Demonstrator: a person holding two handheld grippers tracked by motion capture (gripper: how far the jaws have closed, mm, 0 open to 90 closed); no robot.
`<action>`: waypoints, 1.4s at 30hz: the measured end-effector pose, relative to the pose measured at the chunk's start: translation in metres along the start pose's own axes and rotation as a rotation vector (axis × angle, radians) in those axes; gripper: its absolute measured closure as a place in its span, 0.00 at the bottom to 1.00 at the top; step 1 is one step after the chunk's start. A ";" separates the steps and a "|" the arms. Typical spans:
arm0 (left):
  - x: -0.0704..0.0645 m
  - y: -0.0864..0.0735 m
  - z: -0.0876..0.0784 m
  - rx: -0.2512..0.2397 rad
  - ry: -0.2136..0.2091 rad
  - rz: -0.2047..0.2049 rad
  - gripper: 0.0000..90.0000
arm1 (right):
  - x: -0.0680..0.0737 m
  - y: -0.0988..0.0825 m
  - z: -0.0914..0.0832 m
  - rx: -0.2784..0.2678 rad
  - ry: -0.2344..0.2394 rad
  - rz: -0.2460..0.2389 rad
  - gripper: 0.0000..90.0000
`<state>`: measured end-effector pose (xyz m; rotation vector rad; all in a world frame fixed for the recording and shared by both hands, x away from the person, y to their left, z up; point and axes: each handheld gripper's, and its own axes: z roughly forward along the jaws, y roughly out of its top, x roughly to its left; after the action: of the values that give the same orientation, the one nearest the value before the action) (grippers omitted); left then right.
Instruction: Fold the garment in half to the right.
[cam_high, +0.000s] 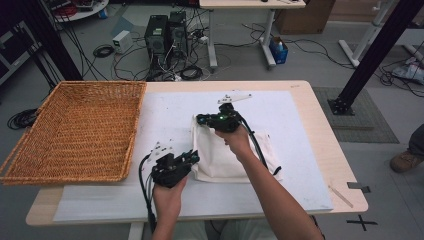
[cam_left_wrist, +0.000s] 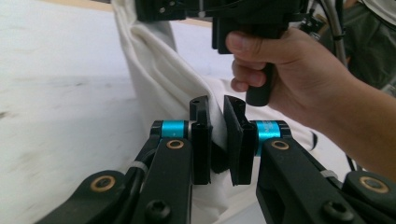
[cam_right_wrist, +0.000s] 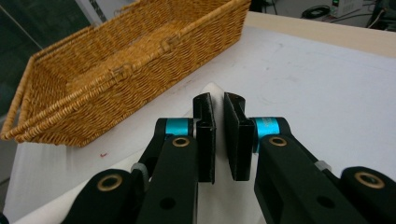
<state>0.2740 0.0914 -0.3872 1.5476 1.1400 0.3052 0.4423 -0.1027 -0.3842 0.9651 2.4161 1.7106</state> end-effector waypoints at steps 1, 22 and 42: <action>-0.003 0.001 0.004 0.007 -0.001 0.005 0.90 | -0.004 -0.001 -0.004 0.005 -0.012 -0.003 0.94; -0.065 0.001 0.105 0.160 -0.130 0.077 0.90 | -0.061 -0.026 -0.095 0.017 -0.196 0.012 0.94; -0.095 -0.026 0.162 0.223 -0.222 0.003 0.82 | -0.089 -0.062 -0.134 0.033 -0.293 0.070 0.92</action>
<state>0.3299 -0.0853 -0.4277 1.7305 1.0227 0.0059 0.4368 -0.2729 -0.4130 1.2215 2.2520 1.4330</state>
